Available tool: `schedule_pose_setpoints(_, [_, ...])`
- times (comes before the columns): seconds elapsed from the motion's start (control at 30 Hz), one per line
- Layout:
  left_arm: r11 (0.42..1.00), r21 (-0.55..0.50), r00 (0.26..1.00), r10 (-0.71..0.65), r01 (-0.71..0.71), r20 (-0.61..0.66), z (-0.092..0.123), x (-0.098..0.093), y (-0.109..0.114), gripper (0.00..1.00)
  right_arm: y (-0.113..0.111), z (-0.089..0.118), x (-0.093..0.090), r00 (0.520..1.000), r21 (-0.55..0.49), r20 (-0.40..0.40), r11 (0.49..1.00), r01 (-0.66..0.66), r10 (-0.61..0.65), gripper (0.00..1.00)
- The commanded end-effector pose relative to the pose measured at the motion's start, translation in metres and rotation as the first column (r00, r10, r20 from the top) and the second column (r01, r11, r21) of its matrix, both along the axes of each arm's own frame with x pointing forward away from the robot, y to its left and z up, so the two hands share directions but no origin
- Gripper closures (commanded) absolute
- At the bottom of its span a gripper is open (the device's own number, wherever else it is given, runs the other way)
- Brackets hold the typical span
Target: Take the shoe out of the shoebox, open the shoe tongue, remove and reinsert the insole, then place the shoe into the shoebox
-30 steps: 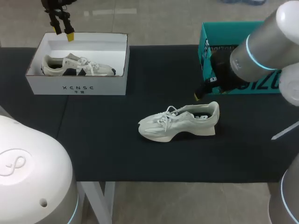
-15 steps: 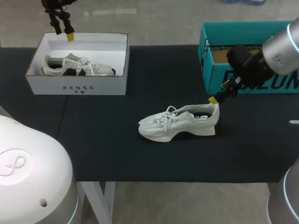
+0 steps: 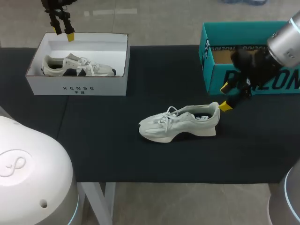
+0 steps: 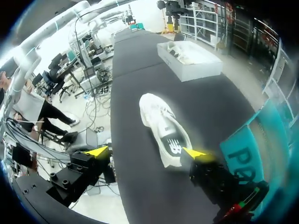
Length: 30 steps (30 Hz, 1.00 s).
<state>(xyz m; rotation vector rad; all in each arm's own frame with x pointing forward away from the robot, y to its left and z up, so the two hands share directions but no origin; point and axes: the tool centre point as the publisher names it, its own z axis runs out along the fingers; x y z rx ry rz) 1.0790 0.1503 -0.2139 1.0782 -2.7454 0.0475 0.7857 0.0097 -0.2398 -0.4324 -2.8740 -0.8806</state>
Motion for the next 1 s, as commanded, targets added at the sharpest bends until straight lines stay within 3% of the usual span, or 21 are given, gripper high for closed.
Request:
schedule_pose_setpoints(0.03, [1.0,0.001,1.0,-0.002,0.002,-0.004,0.0,0.001,0.001,0.0,-0.017,0.008,0.0,0.997,-0.112,0.038,0.991,-0.068,0.073,0.0])
schedule_pose_setpoints(0.13, [1.0,0.001,1.0,-0.002,0.002,-0.004,0.0,0.001,0.001,0.0,-0.025,0.011,0.002,0.992,-0.169,0.055,0.98,-0.105,0.116,0.0])
schedule_pose_setpoints(0.23, [1.0,0.001,1.0,-0.002,0.002,-0.004,0.0,0.001,0.001,0.0,-0.03,0.013,0.009,0.985,-0.133,0.085,0.982,-0.136,0.147,0.0])
schedule_pose_setpoints(0.27, [1.0,0.001,1.0,-0.002,0.002,-0.004,0.0,0.001,0.001,0.0,-0.033,0.01,0.013,0.991,-0.089,0.041,0.988,-0.127,0.131,0.0])
schedule_pose_setpoints(0.8, [1.0,0.001,1.0,-0.002,0.002,-0.004,0.0,0.001,0.001,0.0,-0.033,0.01,0.013,0.991,-0.089,0.041,0.988,-0.127,0.131,0.0])
schedule_pose_setpoints(0.9, [1.0,0.001,1.0,-0.002,0.002,-0.004,0.0,0.001,0.001,0.0,-0.039,-0.005,0.017,0.969,-0.125,0.223,0.989,-0.077,0.103,0.0])
schedule_pose_setpoints(1.0, [1.0,0.001,1.0,-0.002,0.002,-0.004,0.0,0.001,0.001,0.0,-0.048,-0.022,0.021,0.941,-0.114,0.329,0.992,-0.044,0.08,0.0])
